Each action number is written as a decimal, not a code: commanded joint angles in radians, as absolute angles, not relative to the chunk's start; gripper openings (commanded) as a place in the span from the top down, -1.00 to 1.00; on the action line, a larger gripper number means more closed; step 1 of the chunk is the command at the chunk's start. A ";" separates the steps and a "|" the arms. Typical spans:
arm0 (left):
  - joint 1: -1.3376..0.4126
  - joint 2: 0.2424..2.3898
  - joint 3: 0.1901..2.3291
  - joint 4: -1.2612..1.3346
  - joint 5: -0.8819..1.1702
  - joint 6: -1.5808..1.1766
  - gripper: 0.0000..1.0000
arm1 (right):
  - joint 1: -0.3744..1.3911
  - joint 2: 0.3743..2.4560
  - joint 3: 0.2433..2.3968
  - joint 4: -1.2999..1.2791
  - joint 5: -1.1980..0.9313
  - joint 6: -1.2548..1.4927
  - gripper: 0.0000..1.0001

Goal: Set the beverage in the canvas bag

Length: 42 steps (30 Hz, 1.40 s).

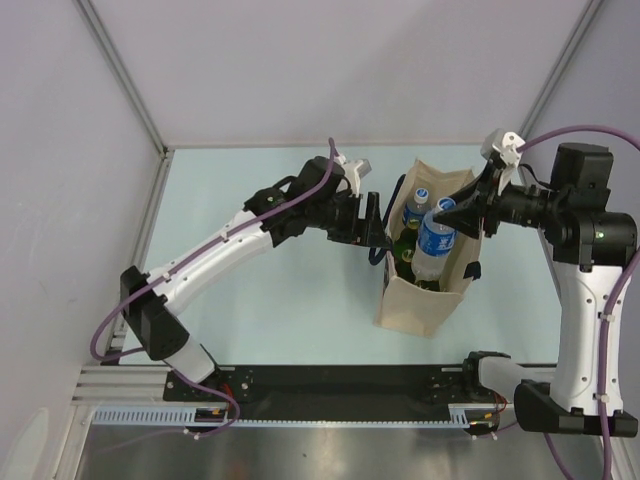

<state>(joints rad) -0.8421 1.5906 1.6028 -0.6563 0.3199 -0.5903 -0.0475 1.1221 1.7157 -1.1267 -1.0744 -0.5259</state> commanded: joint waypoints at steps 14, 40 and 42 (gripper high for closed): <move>-0.864 1.612 1.694 -0.681 0.454 -0.529 -0.60 | 0.121 1.000 1.569 -1.353 -1.123 -0.811 1.00; -0.907 1.707 1.764 -0.739 0.509 -0.489 0.62 | 0.084 1.091 1.338 -1.052 -1.022 -0.607 1.00; -0.902 1.710 1.790 -0.730 0.518 -0.489 0.70 | 0.083 1.088 1.309 -1.049 -1.009 -0.617 1.00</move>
